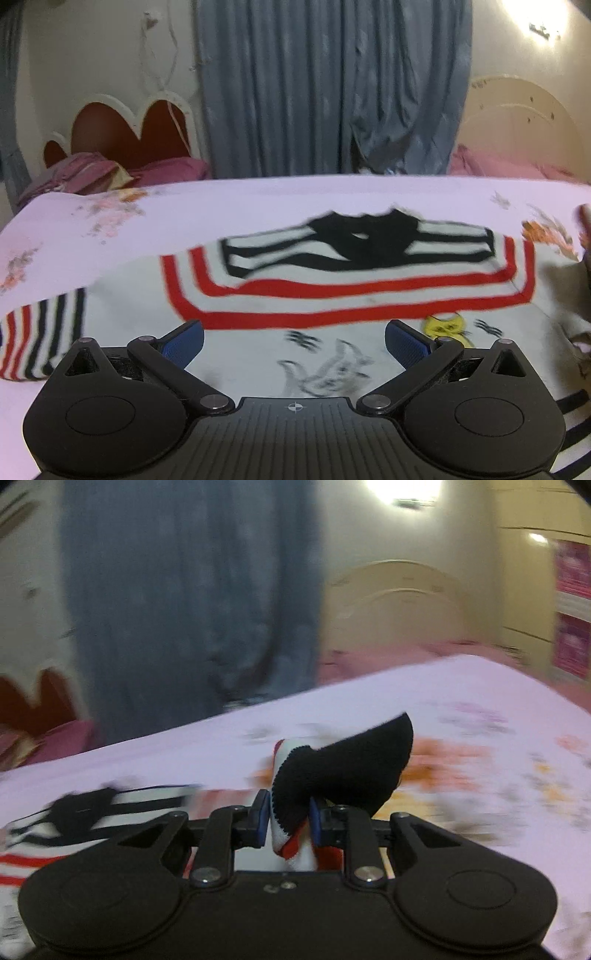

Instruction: Fold small clothes

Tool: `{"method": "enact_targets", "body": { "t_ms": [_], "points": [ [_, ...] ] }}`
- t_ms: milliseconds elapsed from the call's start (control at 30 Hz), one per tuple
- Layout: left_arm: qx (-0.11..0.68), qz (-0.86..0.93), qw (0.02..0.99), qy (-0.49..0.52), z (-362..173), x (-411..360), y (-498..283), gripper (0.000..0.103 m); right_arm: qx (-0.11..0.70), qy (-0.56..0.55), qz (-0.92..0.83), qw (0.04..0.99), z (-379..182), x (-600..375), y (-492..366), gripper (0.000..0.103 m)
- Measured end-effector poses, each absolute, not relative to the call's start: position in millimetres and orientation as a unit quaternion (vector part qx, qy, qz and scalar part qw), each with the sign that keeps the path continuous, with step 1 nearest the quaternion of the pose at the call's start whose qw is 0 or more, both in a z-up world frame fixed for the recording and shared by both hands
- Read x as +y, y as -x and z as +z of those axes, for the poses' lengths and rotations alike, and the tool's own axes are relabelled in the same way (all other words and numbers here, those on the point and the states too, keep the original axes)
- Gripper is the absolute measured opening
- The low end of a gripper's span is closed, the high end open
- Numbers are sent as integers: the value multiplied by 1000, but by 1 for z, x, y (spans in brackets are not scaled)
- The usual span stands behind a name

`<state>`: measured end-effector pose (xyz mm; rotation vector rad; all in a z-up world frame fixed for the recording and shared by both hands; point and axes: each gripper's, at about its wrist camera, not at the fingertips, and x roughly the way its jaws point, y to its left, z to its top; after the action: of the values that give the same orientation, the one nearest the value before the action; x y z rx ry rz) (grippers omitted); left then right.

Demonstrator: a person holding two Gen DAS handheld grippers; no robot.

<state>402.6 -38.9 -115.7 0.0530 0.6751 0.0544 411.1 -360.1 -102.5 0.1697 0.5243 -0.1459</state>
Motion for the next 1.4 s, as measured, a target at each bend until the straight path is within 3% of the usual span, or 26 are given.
{"method": "enact_targets", "body": {
  "t_ms": [333,500,633,833,933,1067,1100,1133,1167,1300,1400],
  "points": [
    [360,20,931,49,-126,45,-405,103,346,-48,69,934,-156,-199,-455,21],
    [383,-14,918,100,-138,52,-415,103,363,-42,108,924,-161,-168,-448,44],
    [396,-67,906,134,-147,34,-426,103,338,-26,75,938,-139,-190,-418,55],
    [423,-143,881,159,-170,-24,-451,102,341,2,-15,940,-140,-255,-381,57],
    [436,-166,870,161,-187,-44,-463,71,350,-2,-54,935,-150,-285,-371,57],
    [424,-160,877,162,-196,-57,-468,65,352,-16,-85,932,-161,-309,-374,57],
    [422,-160,877,161,-196,-59,-469,56,352,-17,-90,932,-165,-313,-376,57],
    [421,-161,878,160,-196,-61,-469,26,352,-19,-95,931,-168,-318,-380,57],
    [422,-166,875,171,-197,-60,-471,10,353,-23,-98,930,-171,-321,-384,57],
    [387,-165,888,185,-186,-52,-467,9,361,-31,-104,926,-182,-329,-399,57],
    [354,-161,899,200,-164,-39,-464,9,364,-30,-104,925,-184,-331,-407,50]
  ]
}}
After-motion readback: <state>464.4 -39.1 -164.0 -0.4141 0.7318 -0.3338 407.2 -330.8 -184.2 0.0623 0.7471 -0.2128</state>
